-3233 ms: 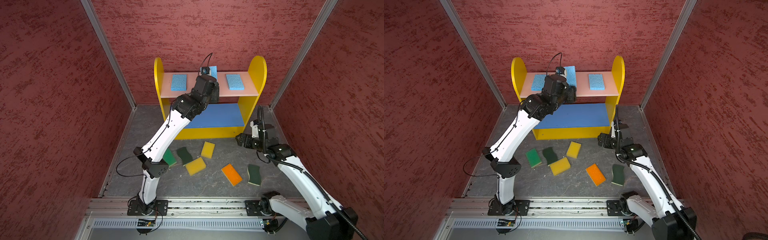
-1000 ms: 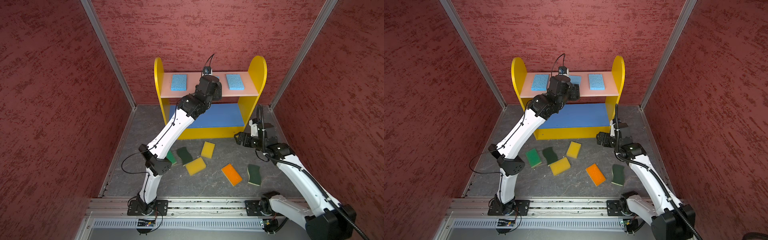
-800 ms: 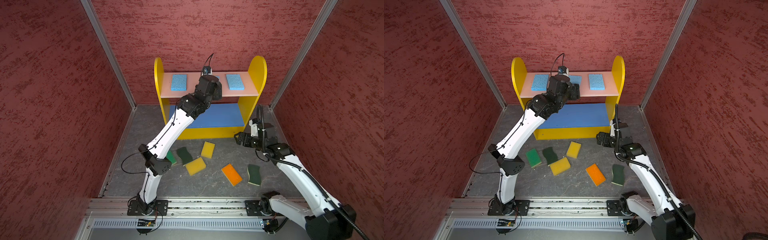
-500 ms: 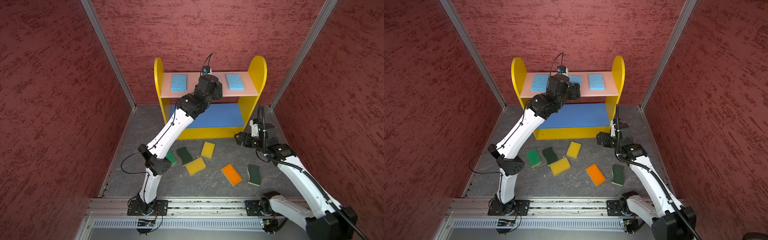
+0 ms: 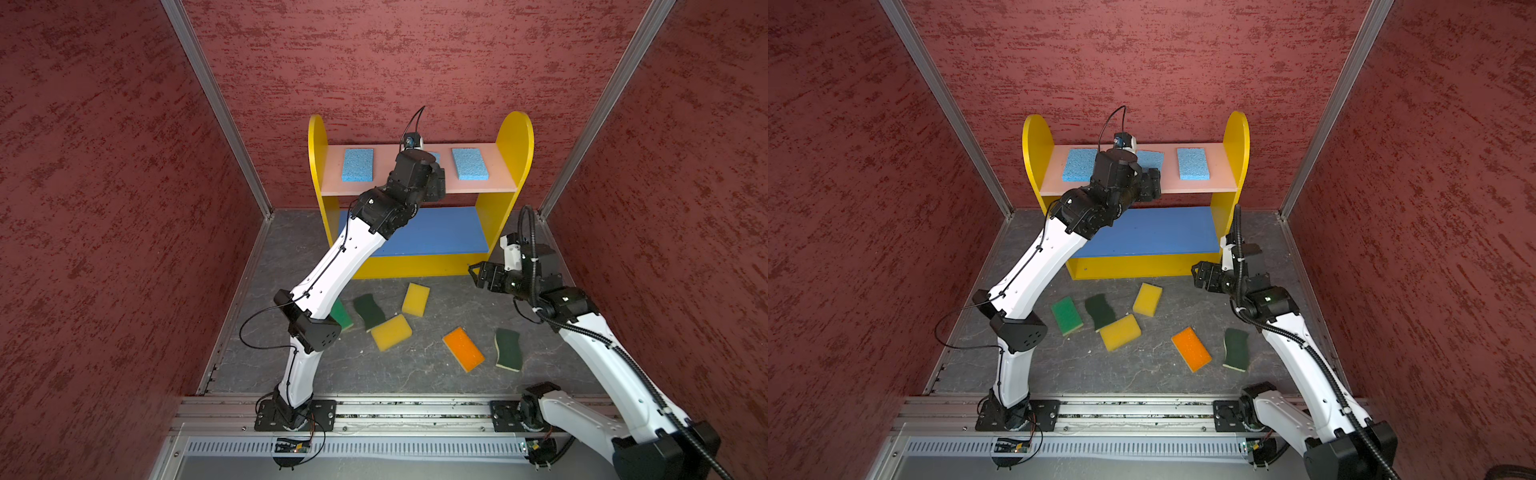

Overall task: Arrange cleaning sponges on a shelf
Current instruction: Place the cleaning sponge on the shelf.

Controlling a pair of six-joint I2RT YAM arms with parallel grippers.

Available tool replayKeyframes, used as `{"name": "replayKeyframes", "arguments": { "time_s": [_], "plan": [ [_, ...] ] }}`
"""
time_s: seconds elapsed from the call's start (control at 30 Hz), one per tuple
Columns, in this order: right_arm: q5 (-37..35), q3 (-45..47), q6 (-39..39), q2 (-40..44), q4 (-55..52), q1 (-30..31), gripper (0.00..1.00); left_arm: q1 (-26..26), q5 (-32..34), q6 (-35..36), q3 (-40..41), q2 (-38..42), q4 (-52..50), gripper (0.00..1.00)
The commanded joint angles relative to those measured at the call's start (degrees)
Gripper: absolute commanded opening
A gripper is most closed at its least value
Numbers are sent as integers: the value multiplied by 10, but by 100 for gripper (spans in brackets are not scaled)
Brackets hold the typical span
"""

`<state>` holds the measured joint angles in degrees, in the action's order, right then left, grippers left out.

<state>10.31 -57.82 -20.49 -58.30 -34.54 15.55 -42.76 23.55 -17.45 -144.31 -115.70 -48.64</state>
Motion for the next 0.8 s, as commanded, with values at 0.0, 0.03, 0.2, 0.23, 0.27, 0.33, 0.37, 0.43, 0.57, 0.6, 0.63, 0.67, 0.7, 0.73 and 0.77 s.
{"name": "replayKeyframes", "arguments": {
  "time_s": [0.0,0.03,0.2,0.23,0.27,0.33,0.37,0.43,0.57,0.6,0.63,0.67,0.7,0.73,0.77],
  "plan": [
    [-17,-50,15,1,-34,25,93,0,-27,10,13,32,-31,84],
    [-30,-67,17,0,-44,38,93,-1,-35,17,16,40,-31,84],
    [-55,-140,14,-4,-74,70,93,-11,-23,41,43,85,-21,85],
    [-54,-157,12,-6,-77,76,93,-16,-15,48,52,97,-19,85],
    [-53,-171,10,-8,-81,81,92,-19,-9,54,61,109,-16,85],
    [-52,-213,8,-19,-90,97,91,-22,-4,61,88,138,-11,85],
    [-54,-232,8,-25,-95,103,91,-22,-4,61,103,154,-8,85],
    [-55,-279,8,-42,-103,120,89,-22,-3,62,148,194,5,85],
    [-48,-356,11,-81,-108,139,83,-17,-15,64,246,273,40,84],
    [-45,-377,10,-95,-109,140,80,-15,-23,63,266,289,43,84],
    [-41,-397,10,-111,-110,140,76,-13,-30,62,285,304,45,83],
    [-36,-417,10,-123,-110,140,72,-12,-35,61,298,315,45,83],
    [-29,-439,10,-141,-110,140,68,-10,-41,61,313,327,44,83],
    [-23,-464,11,-160,-111,140,64,-8,-45,61,326,339,43,83],
    [-21,-488,11,-177,-116,140,60,-6,-48,62,337,347,42,83]
  ]
}}
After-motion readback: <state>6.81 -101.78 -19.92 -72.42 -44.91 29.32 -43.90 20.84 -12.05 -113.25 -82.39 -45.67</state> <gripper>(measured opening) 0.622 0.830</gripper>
